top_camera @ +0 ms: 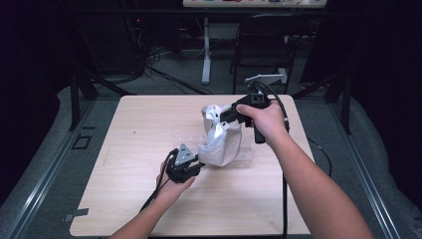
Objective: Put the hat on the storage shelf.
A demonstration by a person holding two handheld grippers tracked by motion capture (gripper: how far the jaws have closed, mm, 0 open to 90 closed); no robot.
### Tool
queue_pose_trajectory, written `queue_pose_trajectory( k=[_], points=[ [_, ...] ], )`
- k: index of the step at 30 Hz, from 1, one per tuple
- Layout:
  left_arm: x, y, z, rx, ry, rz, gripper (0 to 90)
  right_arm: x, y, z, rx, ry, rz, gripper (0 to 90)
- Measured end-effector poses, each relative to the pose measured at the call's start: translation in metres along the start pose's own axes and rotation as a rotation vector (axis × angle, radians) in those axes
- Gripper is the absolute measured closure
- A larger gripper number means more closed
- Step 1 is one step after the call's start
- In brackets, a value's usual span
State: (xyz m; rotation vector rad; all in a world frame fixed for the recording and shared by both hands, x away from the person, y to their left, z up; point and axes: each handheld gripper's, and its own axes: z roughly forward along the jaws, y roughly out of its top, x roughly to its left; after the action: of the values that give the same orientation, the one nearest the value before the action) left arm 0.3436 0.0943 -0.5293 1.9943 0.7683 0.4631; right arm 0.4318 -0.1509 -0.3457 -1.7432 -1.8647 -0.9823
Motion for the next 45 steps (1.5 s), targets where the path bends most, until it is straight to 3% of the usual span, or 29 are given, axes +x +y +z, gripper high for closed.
queue_pose_trajectory(
  k=[5,13,16,18,20,24,32,45],
  points=[
    [0.001,-0.002,-0.009,-0.016,-0.003,-0.026,57.4,-0.001,-0.002,-0.003,-0.001,-0.010,-0.015,72.9],
    [0.007,-0.015,-0.032,0.005,-0.038,-0.067,50.4,-0.002,-0.011,-0.016,-0.038,-0.012,-0.037,61.7],
    [0.013,-0.021,-0.043,0.010,-0.032,-0.075,49.0,-0.003,-0.017,-0.021,-0.047,-0.020,-0.059,58.6],
    [0.017,-0.026,-0.049,0.015,-0.018,-0.078,48.5,-0.005,-0.021,-0.022,-0.072,-0.038,-0.106,53.9],
    [0.021,-0.033,-0.055,0.025,-0.001,-0.076,48.3,-0.008,-0.025,-0.024,-0.099,-0.063,-0.151,52.6],
    [0.029,-0.045,-0.061,0.052,0.022,-0.091,48.2,-0.014,-0.032,-0.027,-0.114,-0.064,-0.163,50.0],
    [0.037,-0.056,-0.076,0.046,0.046,-0.115,48.1,-0.029,-0.048,-0.036,-0.151,-0.096,-0.199,48.6],
    [0.047,-0.067,-0.075,0.071,0.070,-0.142,48.1,-0.067,-0.080,-0.023,-0.189,-0.211,-0.268,43.7]
  ],
)
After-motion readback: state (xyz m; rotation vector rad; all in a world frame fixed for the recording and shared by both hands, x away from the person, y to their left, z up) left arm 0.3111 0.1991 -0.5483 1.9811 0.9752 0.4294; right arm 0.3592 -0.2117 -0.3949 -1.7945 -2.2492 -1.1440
